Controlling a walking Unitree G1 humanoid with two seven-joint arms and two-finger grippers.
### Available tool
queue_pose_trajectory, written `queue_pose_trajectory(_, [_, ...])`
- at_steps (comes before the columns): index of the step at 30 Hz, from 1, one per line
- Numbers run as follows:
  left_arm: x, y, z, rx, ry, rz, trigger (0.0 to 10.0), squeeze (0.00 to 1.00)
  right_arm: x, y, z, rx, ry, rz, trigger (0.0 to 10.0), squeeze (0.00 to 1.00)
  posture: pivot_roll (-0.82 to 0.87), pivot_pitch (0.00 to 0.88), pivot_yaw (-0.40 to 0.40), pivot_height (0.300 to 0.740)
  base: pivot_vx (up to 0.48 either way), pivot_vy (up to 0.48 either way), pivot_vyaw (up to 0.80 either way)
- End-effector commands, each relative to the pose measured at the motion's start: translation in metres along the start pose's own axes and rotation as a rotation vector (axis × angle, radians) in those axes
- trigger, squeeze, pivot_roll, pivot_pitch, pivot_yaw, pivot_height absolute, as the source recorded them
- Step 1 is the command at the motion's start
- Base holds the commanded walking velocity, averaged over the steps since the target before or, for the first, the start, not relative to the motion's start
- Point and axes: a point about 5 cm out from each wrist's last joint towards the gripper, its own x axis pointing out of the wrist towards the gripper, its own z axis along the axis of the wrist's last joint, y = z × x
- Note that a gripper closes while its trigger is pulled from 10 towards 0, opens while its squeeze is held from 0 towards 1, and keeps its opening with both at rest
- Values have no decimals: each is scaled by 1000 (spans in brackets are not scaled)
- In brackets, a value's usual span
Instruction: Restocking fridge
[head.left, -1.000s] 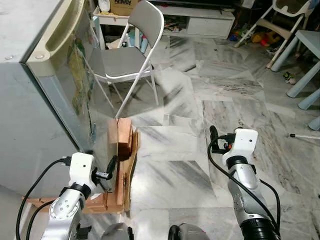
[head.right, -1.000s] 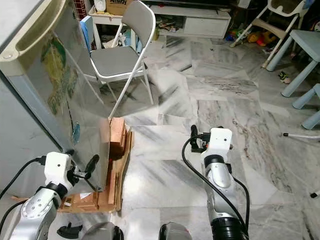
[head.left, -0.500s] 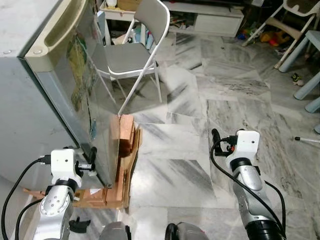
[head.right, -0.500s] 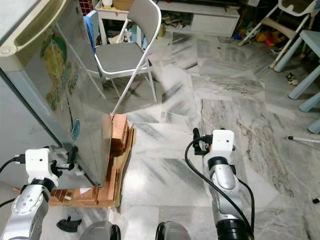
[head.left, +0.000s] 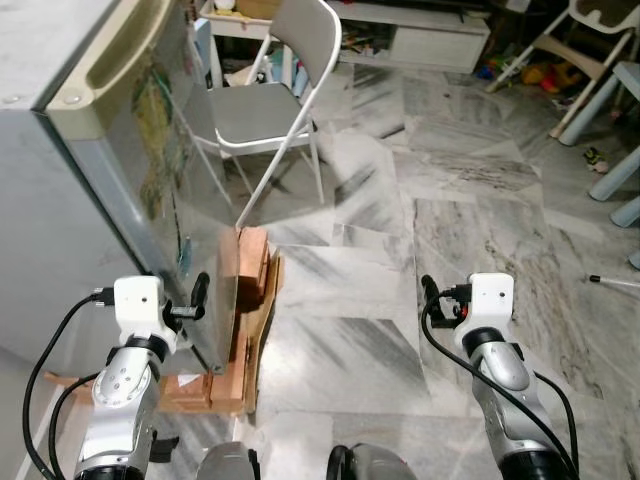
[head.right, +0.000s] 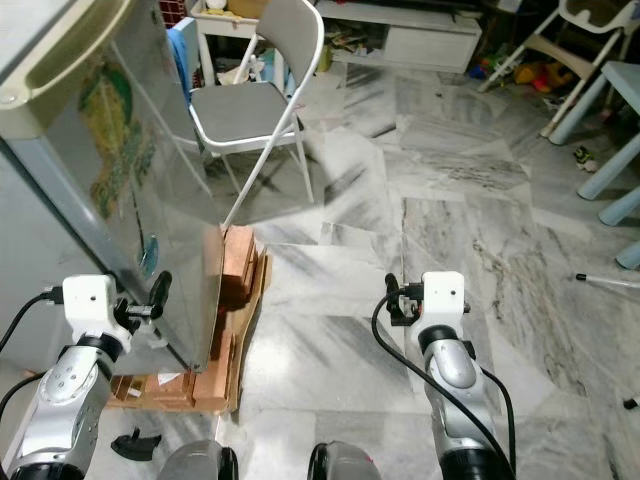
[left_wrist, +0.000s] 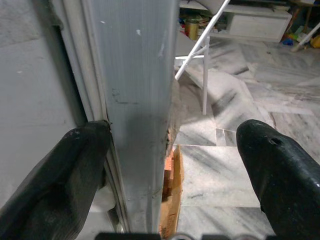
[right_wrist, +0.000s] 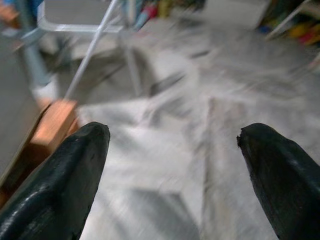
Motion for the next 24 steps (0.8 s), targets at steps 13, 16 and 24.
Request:
queue_pose_trajectory(13, [-8,-122,10,117,-48,-696,10000,0,-36,5,-31,17,180,388,10000,0,84,56,-85,740,0,0,0])
queue_pose_trajectory(16, [-2,-123,10,50,-23,-688,10000,0,-36,5,-29,21,174,401,10000,0,78,50,-83,740,0,0,0])
queue_pose_trajectory(24, [9,-72,5,47,3,-437,10000,0,-36,5,-31,28,170,425,10000,0,93,46,-84,740,0,0,0])
